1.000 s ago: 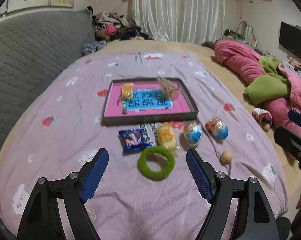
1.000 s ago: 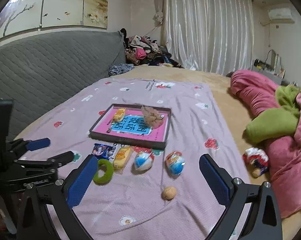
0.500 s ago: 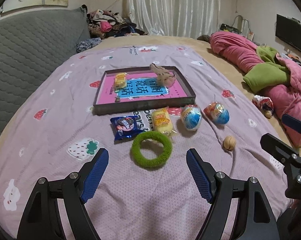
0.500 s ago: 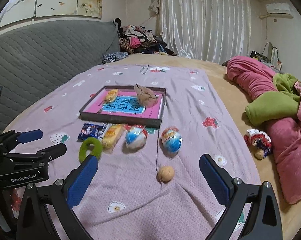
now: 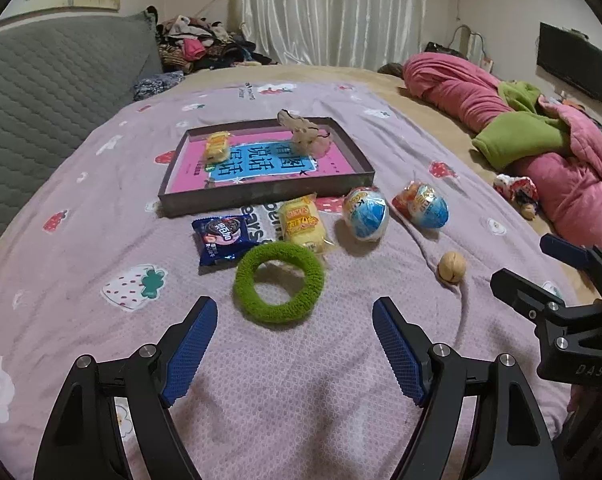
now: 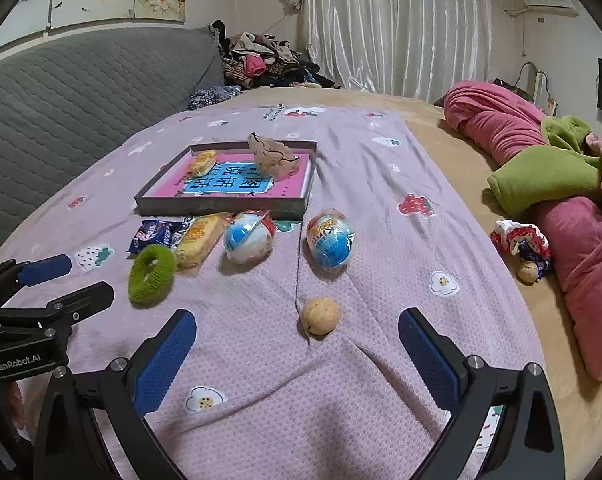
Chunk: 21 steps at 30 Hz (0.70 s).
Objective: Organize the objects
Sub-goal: 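Withdraw both tools from the tray back toward the remaining items, then grasp the green fuzzy ring with the left tool while the right tool grasps the walnut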
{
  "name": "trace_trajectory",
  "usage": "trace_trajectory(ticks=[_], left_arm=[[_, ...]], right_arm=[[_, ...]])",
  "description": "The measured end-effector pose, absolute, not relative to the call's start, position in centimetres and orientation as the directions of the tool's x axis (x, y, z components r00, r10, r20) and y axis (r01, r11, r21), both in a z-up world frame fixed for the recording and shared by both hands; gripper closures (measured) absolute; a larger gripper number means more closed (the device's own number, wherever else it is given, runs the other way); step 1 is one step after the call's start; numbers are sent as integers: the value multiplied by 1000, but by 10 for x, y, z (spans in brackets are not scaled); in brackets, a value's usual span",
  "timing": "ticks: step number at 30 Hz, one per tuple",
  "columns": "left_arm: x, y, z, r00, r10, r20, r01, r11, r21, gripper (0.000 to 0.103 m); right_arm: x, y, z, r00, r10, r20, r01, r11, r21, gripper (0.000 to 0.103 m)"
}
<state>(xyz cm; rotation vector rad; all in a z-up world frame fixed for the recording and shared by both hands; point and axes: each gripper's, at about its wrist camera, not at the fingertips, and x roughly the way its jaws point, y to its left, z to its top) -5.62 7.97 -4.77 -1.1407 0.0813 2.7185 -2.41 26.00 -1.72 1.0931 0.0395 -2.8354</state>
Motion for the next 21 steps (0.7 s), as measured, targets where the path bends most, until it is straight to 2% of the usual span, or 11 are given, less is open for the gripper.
trace_trajectory(ticks=[6, 15, 21], left_arm=[[-66, 77, -60, -656, 209, -725, -214, -973, -87, 22], [-86, 79, -78, -651, 145, -745, -190, -981, -25, 22], [-96, 83, -81, -646, 160, -746, -192, -980, -44, 22]], right_arm=[[-34, 258, -34, -717, -83, -692, 110, -994, 5, 1], [-53, 263, -55, -687, -117, -717, 120, -992, 47, 1], [-64, 272, -58, -687, -139, -713, 108, -990, 90, 1]])
